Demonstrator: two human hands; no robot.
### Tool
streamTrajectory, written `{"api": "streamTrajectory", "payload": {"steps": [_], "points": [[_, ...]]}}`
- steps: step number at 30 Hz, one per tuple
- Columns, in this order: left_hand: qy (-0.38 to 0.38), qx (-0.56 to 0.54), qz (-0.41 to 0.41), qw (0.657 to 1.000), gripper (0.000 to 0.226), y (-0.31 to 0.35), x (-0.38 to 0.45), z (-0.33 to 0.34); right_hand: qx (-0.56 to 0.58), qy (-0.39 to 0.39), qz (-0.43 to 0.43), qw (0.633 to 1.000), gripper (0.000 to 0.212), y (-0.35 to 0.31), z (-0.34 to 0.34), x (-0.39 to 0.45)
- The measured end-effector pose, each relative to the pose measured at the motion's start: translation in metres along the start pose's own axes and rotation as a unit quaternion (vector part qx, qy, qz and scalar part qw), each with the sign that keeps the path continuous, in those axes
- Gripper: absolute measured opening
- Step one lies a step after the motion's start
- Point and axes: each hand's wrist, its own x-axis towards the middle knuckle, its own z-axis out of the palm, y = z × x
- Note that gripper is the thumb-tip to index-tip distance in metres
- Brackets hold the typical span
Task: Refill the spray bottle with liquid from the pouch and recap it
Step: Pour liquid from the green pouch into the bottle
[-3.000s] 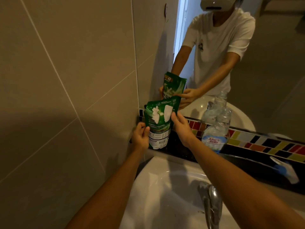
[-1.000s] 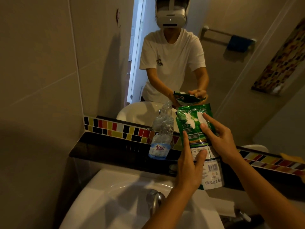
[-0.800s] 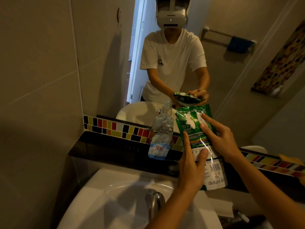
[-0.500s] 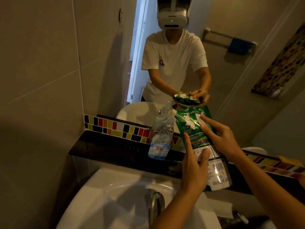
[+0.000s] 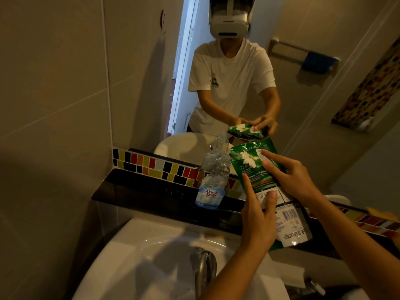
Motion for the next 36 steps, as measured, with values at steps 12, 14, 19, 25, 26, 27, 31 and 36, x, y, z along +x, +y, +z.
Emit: {"api": "streamTrajectory", "payload": {"steps": [12, 14, 19, 25, 26, 27, 31, 36], "points": [[0.013, -0.022, -0.003, 1.000, 0.071, 0.003, 0.002, 0.007, -0.040, -0.008, -0.002, 0.999, 0.042, -0.009, -0.008, 0.004], [0.013, -0.028, -0.004, 1.000, 0.071, 0.004, 0.002, 0.008, -0.045, -0.007, -0.002, 0.999, 0.041, -0.011, -0.009, 0.005], [0.014, -0.032, -0.004, 0.999, 0.070, 0.005, 0.002, 0.009, -0.064, -0.009, -0.009, 0.998, 0.042, -0.015, -0.011, 0.006], [0.008, -0.028, -0.009, 1.000, 0.074, 0.011, 0.001, 0.009, -0.079, -0.009, -0.012, 0.997, 0.043, -0.018, -0.012, 0.006], [0.006, -0.028, -0.011, 1.000, 0.074, 0.012, 0.000, 0.008, -0.079, -0.007, -0.012, 0.997, 0.042, -0.018, -0.013, 0.006], [0.005, -0.028, -0.012, 1.000, 0.075, 0.013, 0.000, 0.008, -0.080, -0.007, -0.012, 0.997, 0.042, -0.019, -0.013, 0.006], [0.004, -0.024, -0.017, 1.000, 0.075, 0.016, 0.000, 0.008, -0.086, -0.007, -0.007, 0.996, 0.043, -0.021, -0.014, 0.007], [-0.001, -0.018, -0.024, 1.000, 0.075, 0.020, 0.000, 0.005, -0.088, -0.008, -0.008, 0.996, 0.048, -0.024, -0.013, 0.006]]}}
